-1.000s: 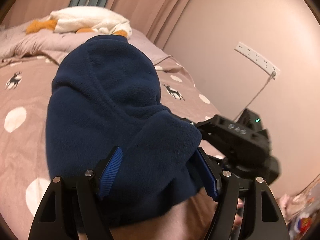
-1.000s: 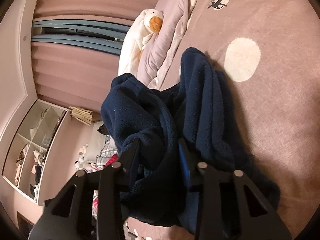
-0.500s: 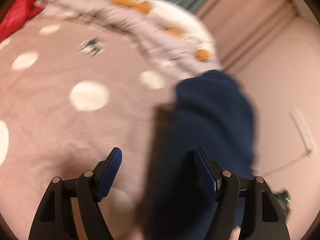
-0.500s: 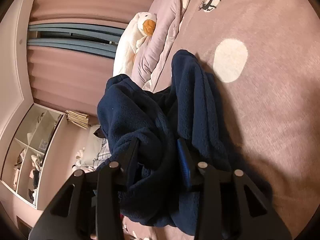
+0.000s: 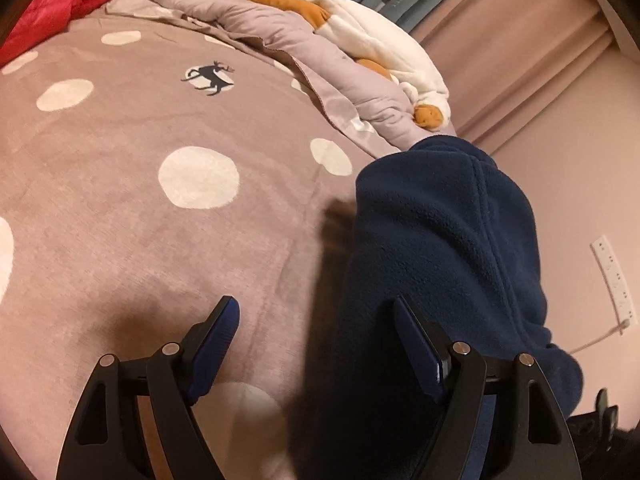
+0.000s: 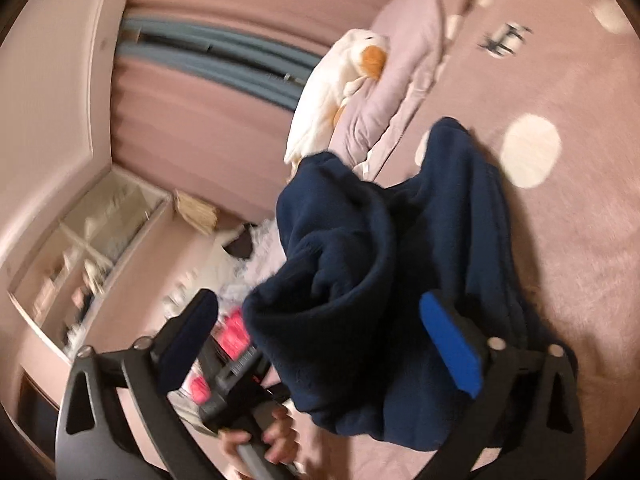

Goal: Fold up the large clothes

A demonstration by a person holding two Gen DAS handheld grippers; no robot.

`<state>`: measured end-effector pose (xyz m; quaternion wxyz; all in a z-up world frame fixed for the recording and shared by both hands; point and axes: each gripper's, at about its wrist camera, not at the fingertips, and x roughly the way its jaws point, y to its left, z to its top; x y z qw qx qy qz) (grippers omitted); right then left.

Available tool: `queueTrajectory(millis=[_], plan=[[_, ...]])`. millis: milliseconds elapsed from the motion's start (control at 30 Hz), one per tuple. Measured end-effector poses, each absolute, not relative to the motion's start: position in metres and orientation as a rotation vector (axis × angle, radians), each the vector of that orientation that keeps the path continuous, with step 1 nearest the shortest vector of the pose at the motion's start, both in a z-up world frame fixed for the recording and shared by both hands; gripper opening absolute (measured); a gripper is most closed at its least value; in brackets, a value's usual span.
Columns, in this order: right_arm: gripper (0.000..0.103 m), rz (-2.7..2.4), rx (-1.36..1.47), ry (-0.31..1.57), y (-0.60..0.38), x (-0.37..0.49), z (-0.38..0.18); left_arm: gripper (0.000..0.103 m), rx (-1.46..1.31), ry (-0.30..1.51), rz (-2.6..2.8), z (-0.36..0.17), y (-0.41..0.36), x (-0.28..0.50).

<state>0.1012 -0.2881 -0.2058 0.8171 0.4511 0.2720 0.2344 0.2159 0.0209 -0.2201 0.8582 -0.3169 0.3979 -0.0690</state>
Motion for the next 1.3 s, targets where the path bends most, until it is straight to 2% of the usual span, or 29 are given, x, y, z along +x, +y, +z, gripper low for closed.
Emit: queueTrajectory(millis=[200,400,500,533,600,700,833,900,1000,1067,1133,1267,1300], plan=[[0.103,0.442,0.802,0.671,-0.253,0.112,-0.205,0.078,-0.605,0.809,-0.145,-0.214,0.011,0.207],[0.102,0.339,0.630,0.660,-0.218,0.136,-0.201,0.078,-0.550,0.785,-0.178,-0.210,0.004,0.205],[0.059,0.301,0.693,0.657,-0.223,0.151,-0.218,0.078,-0.568,0.804,-0.190,-0.213,0.009,0.208],[0.052,0.302,0.714,0.654,-0.227,0.152,-0.221,0.078,-0.596,0.811,-0.215,-0.213,0.011,0.209],[0.047,0.339,0.769,0.613,-0.235,0.146,-0.218,0.078,-0.658,0.806,-0.258,-0.214,0.016,0.210],[0.045,0.395,0.731,0.499,-0.240,0.130,-0.190,0.078,-0.707,0.768,-0.293,-0.209,0.024,0.208],[0.045,0.355,0.646,0.368,-0.259,0.101,-0.160,0.078,-0.634,0.746,-0.303,-0.199,0.015,0.203],[0.047,0.262,0.628,0.412,-0.277,0.093,-0.166,0.078,-0.616,0.772,-0.363,-0.201,0.000,0.205],[0.047,0.061,0.621,0.596,-0.301,0.101,-0.196,0.078,-0.560,0.815,-0.389,-0.206,-0.027,0.207],[0.048,-0.026,0.665,0.674,-0.321,0.103,-0.217,0.082,-0.488,0.822,-0.394,-0.211,-0.048,0.205],[0.049,-0.062,0.661,0.678,-0.331,0.102,-0.216,0.086,-0.454,0.760,-0.372,-0.209,-0.055,0.197],[0.049,-0.118,0.501,0.677,-0.317,0.102,-0.206,0.086,-0.379,0.742,-0.301,-0.209,-0.060,0.195],[0.053,-0.120,0.470,0.676,-0.314,0.104,-0.206,0.087,-0.362,0.742,-0.290,-0.209,-0.061,0.195]])
